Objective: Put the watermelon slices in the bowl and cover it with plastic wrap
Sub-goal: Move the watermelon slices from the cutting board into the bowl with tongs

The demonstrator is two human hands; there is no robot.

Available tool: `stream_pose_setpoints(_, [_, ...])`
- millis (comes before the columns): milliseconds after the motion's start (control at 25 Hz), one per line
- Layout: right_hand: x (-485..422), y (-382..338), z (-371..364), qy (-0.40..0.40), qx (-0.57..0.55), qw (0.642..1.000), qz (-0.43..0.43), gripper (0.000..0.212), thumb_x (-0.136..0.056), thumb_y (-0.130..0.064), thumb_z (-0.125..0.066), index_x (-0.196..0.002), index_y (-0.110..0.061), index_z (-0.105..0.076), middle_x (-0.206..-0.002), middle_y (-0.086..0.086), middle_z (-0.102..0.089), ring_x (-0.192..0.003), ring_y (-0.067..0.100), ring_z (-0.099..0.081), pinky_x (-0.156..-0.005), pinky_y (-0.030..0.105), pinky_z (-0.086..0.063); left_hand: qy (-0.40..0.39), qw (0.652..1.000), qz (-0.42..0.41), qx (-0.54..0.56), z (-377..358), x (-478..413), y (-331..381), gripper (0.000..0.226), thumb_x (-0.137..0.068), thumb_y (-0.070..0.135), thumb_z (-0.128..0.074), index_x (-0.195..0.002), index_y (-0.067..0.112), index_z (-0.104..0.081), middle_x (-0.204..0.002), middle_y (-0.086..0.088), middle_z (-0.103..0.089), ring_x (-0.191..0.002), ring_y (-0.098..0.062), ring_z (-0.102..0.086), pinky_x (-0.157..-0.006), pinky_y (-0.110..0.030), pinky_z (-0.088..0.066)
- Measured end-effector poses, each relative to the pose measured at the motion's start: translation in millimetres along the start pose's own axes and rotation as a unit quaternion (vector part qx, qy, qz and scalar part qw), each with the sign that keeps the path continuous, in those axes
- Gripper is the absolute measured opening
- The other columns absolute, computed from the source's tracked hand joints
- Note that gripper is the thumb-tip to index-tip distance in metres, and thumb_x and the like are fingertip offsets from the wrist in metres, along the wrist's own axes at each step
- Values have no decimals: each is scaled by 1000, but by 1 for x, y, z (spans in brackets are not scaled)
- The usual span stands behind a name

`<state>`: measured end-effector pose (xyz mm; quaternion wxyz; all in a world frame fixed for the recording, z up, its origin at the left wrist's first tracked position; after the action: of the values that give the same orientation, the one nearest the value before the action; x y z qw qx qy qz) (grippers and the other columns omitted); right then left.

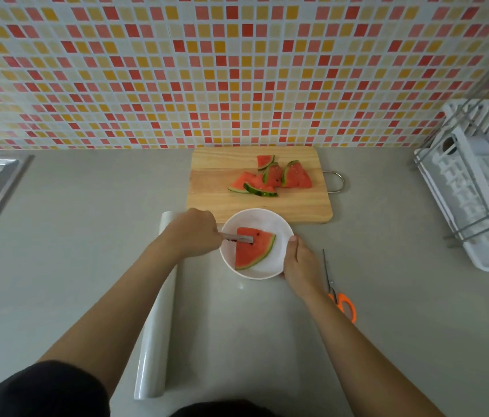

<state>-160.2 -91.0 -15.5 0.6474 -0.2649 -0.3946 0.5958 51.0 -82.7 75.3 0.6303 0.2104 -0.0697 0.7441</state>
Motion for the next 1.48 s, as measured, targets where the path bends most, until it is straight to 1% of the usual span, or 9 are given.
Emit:
stream_pose_setpoints(240, [2,-1,-1,2,-9,1000,-4,39,-99,-31,-24,-93,-10,-57,-78,5,-59,-74,23,-57,-67,39,-49,22,1000,-9,-18,49,18,-7,31,-85,26,-51,-56,17,-50,-62,-1,-54,-59,-16,-52,-48,-26,-33])
stream_pose_setpoints(440, [1,0,-2,5,-1,1000,-3,39,-99,-30,-25,-95,-10,-58,-81,6,-60,-74,23,-57,-65,36,-48,62,972,-2,225,57,-35,16,30,-86,32,-59,-87,6,-75,-91,-7,-72,-90,-23,-63,-73,-29,-41])
stream_pose_setpoints(640, [1,2,-4,15,10,1000,-2,33,-99,-28,-27,-86,-14,-54,-71,-1,-56,-65,17,-53,-52,24,-37,71,981,-6,180,49,-88,62,36,-85,31,-54,-60,5,-55,-55,-2,-44,-53,-17,-42,-47,-26,-34])
stream_pose_setpoints(760, [0,4,-4,21,11,1000,0,33,-99,-26,-28,-91,-11,-57,-74,2,-56,-66,19,-52,-53,25,-34,39,987,15,155,51,-107,72,34,-83,23,-53,-55,11,-39,-55,0,-36,-49,-15,-33,-46,-25,-27])
stream_pose_setpoints(880, [0,3,-5,21,6,1000,-2,33,-99,-25,-28,-92,-12,-58,-75,0,-56,-68,18,-52,-56,25,-34,5,983,29,181,52,-117,75,28,-82,17,-51,-55,10,-46,-53,1,-48,-51,-15,-38,-49,-23,-32])
stream_pose_setpoints(1000, [-1,4,-5,16,6,1000,-3,31,-99,-25,-28,-90,-14,-55,-74,-2,-55,-68,17,-53,-55,25,-34,-19,980,30,196,52,-119,78,33,-83,17,-52,-52,10,-47,-27,8,-42,-44,-14,-36,-46,-24,-30])
stream_pose_setpoints(1120, [-1,4,-4,16,4,1000,-4,29,-99,-27,-27,-86,-18,-52,-74,-3,-55,-67,14,-53,-52,18,-34,-27,965,57,256,48,-118,81,27,-81,11,-53,-55,8,-48,-37,2,-44,-41,-14,-32,-44,-24,-27])
stream_pose_setpoints(1240, [-1,4,-5,18,-12,1000,-10,32,-98,-28,-28,-87,-14,-55,-74,1,-58,-71,20,-57,-60,30,-46,-43,950,74,299,41,-118,89,21,-80,12,-54,-59,8,-51,-46,-3,-47,-38,-14,-33,-40,-21,-25])
stream_pose_setpoints(1480, [1,3,-5,17,-11,1000,-5,31,-99,-26,-28,-89,-15,-56,-75,-1,-56,-69,17,-54,-61,26,-37,-66,958,74,268,35,-118,97,22,-81,13,-54,-60,6,-56,-22,4,-39,-18,-9,-29,-30,-8,-22])
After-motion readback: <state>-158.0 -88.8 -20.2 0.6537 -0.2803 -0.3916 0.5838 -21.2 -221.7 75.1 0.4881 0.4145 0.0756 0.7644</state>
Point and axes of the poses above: each hand's wrist, its own x-axis away from the middle knuckle, its own z-axis out of the back of the hand, y = z × x, the point moved 1 cm from there along -x, towards the middle knuckle
